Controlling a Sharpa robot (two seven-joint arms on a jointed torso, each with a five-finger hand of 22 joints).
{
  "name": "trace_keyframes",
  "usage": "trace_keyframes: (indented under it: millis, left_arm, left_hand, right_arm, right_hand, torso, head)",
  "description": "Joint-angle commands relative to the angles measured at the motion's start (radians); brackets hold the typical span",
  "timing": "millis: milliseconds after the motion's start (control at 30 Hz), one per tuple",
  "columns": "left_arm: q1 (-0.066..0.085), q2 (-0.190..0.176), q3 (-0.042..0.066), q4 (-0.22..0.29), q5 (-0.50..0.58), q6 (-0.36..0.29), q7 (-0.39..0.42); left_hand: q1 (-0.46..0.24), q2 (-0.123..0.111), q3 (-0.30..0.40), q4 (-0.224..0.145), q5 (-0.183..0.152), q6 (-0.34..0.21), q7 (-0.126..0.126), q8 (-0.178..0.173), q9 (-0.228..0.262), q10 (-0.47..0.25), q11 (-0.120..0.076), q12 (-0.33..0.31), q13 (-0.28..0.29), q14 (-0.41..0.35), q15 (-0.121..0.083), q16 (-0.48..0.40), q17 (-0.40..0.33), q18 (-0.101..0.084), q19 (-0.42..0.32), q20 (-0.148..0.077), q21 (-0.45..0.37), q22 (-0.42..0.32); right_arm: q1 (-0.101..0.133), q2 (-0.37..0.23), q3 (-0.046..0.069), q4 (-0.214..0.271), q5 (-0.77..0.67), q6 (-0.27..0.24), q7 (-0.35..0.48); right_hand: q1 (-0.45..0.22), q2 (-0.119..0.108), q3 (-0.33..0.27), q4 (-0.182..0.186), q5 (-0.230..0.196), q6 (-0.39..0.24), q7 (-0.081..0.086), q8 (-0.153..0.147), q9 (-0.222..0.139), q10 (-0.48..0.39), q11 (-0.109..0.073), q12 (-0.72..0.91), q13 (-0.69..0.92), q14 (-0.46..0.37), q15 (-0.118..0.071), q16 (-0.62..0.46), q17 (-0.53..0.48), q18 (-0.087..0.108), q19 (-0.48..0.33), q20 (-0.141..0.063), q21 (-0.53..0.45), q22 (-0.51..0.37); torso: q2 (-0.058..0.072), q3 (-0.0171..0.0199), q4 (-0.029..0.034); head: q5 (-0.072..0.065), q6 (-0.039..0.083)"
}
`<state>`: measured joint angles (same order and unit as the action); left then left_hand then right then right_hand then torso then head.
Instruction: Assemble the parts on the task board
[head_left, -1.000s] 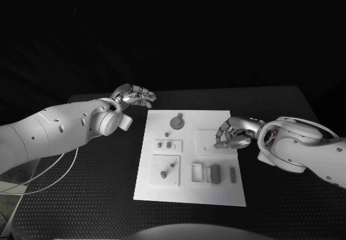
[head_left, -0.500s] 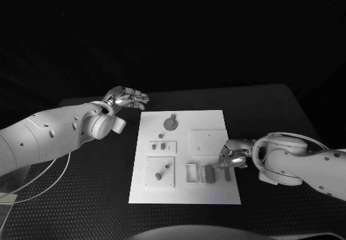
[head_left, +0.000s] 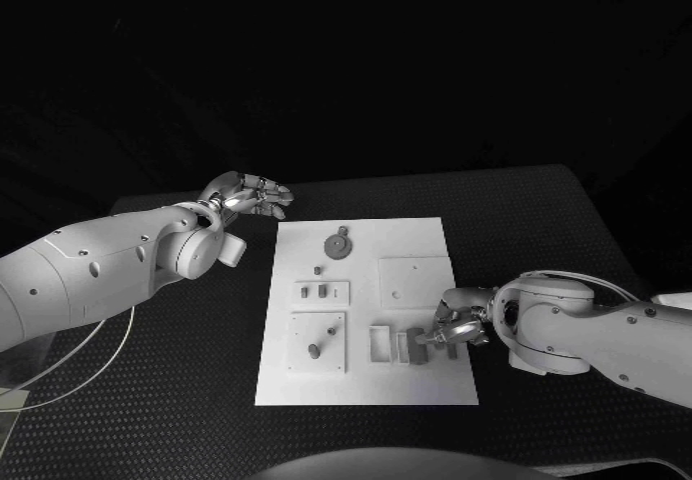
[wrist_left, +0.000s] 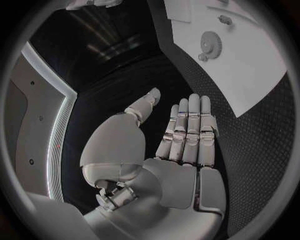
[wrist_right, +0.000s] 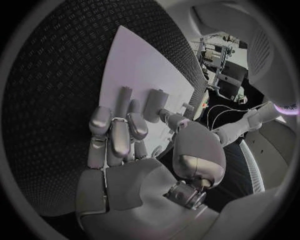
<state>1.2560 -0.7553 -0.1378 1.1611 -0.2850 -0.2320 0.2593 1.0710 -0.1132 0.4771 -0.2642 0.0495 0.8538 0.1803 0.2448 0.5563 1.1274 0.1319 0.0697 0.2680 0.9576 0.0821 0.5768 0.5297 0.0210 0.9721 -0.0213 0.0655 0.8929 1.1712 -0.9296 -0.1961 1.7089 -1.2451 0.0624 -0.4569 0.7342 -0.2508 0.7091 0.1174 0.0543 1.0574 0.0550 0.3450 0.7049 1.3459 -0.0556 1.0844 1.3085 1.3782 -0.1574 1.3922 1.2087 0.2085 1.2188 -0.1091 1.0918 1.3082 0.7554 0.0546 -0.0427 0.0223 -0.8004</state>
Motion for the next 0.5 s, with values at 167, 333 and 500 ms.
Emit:
trace_keyframes:
  millis: [167, 333, 500]
  left_arm:
    - [0.001, -0.003, 0.0, 0.004, -0.003, 0.013, 0.01]
    - [0.001, -0.002, 0.0, 0.003, -0.003, 0.013, 0.01]
    - [0.001, 0.0, 0.0, 0.003, -0.003, 0.013, 0.01]
  left_hand:
    - [-0.009, 0.0, -0.003, 0.004, 0.003, -0.002, 0.002, 0.005, -0.002, 0.003, 0.005, -0.001, -0.001, 0.007, 0.0, -0.005, 0.002, 0.001, 0.002, 0.005, 0.003, -0.001]
    - [-0.009, 0.001, -0.003, 0.004, 0.003, -0.003, 0.002, 0.005, -0.002, 0.002, 0.005, -0.001, -0.001, 0.007, 0.0, -0.005, 0.002, 0.001, 0.002, 0.005, 0.003, -0.001]
    - [-0.009, 0.001, -0.003, 0.005, 0.003, -0.003, 0.002, 0.005, -0.002, 0.002, 0.005, -0.001, -0.002, 0.007, 0.0, -0.005, 0.002, 0.001, 0.002, 0.005, 0.003, -0.002]
  right_arm:
    - [-0.013, 0.016, -0.001, -0.004, -0.005, 0.015, -0.008]
    - [-0.014, 0.023, -0.001, -0.003, -0.004, 0.015, -0.006]
    - [-0.016, 0.032, -0.001, -0.001, -0.003, 0.024, -0.006]
  right_hand:
    - [-0.007, -0.02, 0.002, 0.018, 0.0, 0.007, 0.002, -0.009, -0.002, 0.0, 0.001, 0.003, 0.059, 0.002, -0.001, 0.004, -0.007, 0.053, 0.0, -0.004, -0.003, 0.008]
    - [-0.012, -0.026, 0.003, 0.026, 0.0, 0.007, 0.002, -0.012, -0.002, -0.002, 0.001, 0.002, 0.057, 0.002, 0.0, 0.005, -0.009, 0.053, 0.0, -0.004, -0.004, 0.009]
    - [-0.013, -0.026, 0.003, 0.028, 0.0, 0.007, 0.002, -0.012, -0.001, -0.003, 0.002, 0.0, 0.056, 0.001, 0.0, 0.005, -0.011, 0.053, 0.0, -0.004, -0.004, 0.009]
  torso:
    - [0.0, 0.0024, 0.0002]
    - [0.0, 0.0037, -0.0013]
    - [0.0, 0.0041, -0.0015]
  head:
    - [0.006, -0.008]
    - [0.008, -0.01]
    - [0.008, -0.012]
